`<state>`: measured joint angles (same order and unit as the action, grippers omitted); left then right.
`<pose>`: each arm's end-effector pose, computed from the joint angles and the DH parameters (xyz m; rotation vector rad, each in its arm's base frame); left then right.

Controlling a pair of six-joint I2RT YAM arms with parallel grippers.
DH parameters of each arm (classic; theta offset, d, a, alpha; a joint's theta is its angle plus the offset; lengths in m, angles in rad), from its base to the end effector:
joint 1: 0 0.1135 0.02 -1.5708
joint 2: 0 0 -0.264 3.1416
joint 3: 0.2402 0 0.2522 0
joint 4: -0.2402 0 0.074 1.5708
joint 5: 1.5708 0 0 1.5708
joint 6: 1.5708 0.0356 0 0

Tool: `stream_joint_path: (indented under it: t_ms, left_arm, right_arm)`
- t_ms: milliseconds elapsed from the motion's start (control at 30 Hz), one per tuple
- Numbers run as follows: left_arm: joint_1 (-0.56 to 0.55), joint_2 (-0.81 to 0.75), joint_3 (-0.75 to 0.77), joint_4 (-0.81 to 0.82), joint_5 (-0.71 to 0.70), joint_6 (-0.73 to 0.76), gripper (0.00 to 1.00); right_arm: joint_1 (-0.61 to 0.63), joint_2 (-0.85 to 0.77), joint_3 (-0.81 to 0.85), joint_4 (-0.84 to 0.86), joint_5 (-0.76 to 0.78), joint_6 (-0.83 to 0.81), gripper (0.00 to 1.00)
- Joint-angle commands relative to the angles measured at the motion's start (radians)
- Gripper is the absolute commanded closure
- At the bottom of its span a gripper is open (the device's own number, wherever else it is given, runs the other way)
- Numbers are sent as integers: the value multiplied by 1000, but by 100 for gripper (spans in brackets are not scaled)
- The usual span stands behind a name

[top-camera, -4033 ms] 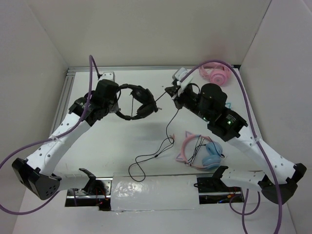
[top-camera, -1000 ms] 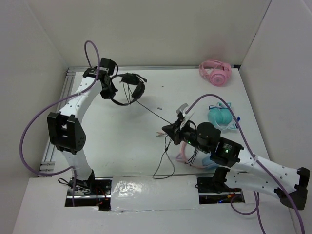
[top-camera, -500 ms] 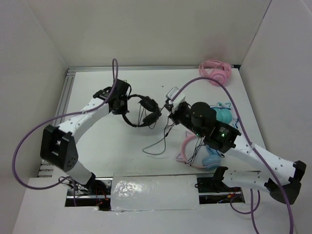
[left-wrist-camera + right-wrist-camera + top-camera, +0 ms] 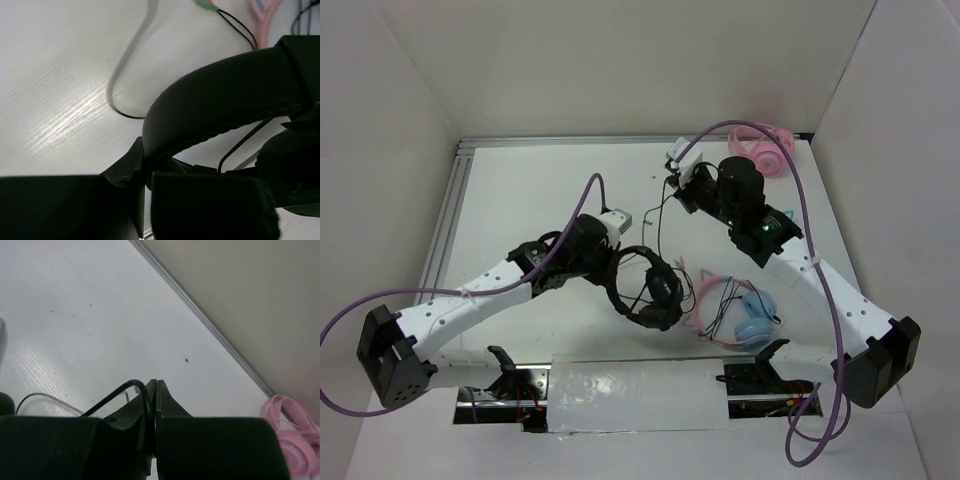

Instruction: Wrap the headphones

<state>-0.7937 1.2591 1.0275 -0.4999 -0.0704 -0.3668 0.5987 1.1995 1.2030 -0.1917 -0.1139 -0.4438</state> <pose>0.1930 -0.1927 0.2938 0.4627 2.3092 -0.5066 0.2260 0.1591 0.3999 -0.9487 1.4855 0.2128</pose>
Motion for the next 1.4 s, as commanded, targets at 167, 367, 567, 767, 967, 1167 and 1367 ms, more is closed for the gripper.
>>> stream_joint_path:
  t_ms: [167,367,567,767,967,1167,1367]
  left_arm:
    - [-91,-229,-44,170,147,86,100]
    - [-105,-311,-44,150,117,62,100]
    - [-20,-228,34,-22,-98,-67,100]
    - [147,-75,95,-81,-104,-162,100]
    - [337,63,207,-126,-65,-238,100]
    - [569,152,336,-128,90,-262,100]
    - [729,123,393,-80,273,-254,100]
  right_arm:
    - [-51,-11,-75,172,-178,48,93]
    - [-74,-41,-135,271,-100,154,100]
    - [-88,-237,-175,241,-142,223,100]
    - [27,-406,-128,89,-144,220,100]
    - [223,-555,-327,61,66,324,100]
    - [335,-638,-476,28,226,441,100]
    - [351,-604,-551,0,333,519,100]
